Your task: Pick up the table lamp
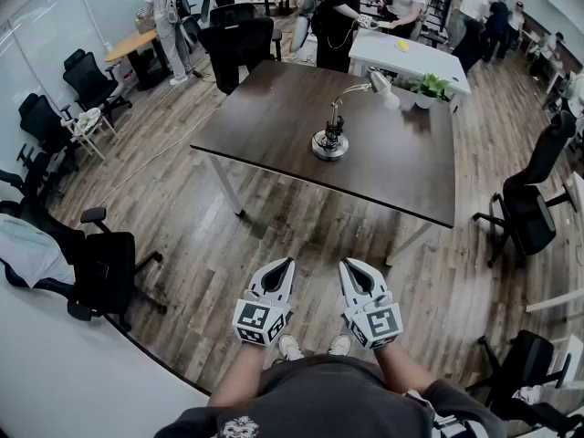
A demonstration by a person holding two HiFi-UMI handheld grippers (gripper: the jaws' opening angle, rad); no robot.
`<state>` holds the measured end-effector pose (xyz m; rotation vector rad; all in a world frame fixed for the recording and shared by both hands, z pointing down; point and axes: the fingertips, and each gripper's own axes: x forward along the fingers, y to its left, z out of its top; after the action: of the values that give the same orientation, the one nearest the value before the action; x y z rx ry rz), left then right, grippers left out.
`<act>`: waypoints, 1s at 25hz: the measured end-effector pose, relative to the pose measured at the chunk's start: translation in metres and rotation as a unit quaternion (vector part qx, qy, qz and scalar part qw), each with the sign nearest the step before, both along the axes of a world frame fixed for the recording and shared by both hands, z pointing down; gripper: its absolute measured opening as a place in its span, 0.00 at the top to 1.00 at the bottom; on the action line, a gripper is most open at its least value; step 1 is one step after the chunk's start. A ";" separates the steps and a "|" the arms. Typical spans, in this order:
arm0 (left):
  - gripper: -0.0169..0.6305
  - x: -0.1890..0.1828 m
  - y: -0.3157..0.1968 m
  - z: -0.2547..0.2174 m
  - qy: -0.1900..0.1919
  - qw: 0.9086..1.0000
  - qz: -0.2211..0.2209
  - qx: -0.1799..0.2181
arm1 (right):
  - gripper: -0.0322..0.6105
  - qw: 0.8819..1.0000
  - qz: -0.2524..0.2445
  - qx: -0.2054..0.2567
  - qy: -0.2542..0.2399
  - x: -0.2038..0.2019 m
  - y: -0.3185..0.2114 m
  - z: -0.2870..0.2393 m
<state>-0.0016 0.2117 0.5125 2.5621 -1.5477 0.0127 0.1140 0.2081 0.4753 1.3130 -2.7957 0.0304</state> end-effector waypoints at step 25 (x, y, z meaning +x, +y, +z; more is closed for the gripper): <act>0.96 -0.079 -0.011 0.005 -0.019 1.000 0.007 0.013 | 0.91 1.000 0.014 0.012 -0.021 -0.083 -0.016 -0.004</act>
<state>-0.0805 0.2011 0.5172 2.6067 -1.5520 0.0432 0.0308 0.1921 0.4717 1.3729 -2.8217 0.0260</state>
